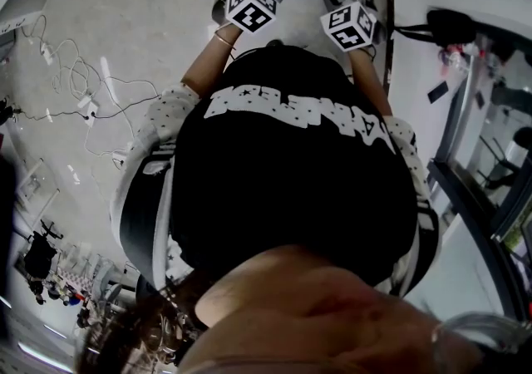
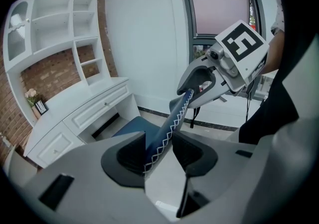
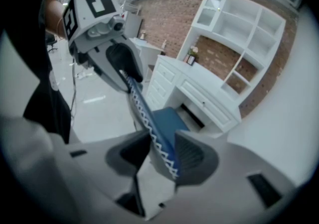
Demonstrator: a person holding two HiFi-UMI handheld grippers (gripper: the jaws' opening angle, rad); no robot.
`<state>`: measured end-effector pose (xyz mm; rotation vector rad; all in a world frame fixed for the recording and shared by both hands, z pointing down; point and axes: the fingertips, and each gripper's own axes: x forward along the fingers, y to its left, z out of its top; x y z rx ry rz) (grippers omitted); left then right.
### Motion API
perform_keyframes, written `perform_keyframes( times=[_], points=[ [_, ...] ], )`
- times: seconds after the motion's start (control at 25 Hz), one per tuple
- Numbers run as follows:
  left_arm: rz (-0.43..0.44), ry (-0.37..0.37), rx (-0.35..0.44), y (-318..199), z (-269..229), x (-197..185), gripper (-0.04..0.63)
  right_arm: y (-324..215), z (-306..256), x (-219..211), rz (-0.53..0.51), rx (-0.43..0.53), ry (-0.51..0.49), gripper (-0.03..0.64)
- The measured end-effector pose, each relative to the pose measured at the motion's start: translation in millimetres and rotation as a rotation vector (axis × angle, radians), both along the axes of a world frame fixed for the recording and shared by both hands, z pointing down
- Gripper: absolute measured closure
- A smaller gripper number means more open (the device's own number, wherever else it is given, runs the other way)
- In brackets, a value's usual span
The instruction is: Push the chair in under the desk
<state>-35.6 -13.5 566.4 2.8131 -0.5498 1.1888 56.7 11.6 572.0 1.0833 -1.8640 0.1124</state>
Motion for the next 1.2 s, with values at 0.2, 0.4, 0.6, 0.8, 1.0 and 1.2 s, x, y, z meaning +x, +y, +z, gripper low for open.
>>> perform_keyframes(
  times=[0.2,0.4,0.6,0.8,1.0,1.2],
  points=[
    [0.008,0.001,0.001,-8,0,0,0.396,-7,0,0,0.013,0.001,-0.007,0.449],
    [0.011,-0.002,-0.001,-15,1,3,0.396,-15,2,3,0.009,-0.003,-0.016,0.445],
    [0.008,-0.006,-0.015,-18,2,6,0.396,-19,4,6,0.003,-0.008,-0.03,0.443],
    [0.007,-0.004,0.001,-26,0,10,0.396,-28,2,10,0.001,0.0,-0.029,0.442],
    [0.004,0.007,0.023,-37,-3,18,0.396,-39,1,17,0.008,0.006,-0.021,0.443],
    [-0.006,0.009,0.024,-62,0,33,0.4,-65,5,33,0.002,-0.008,-0.013,0.445]
  ],
)
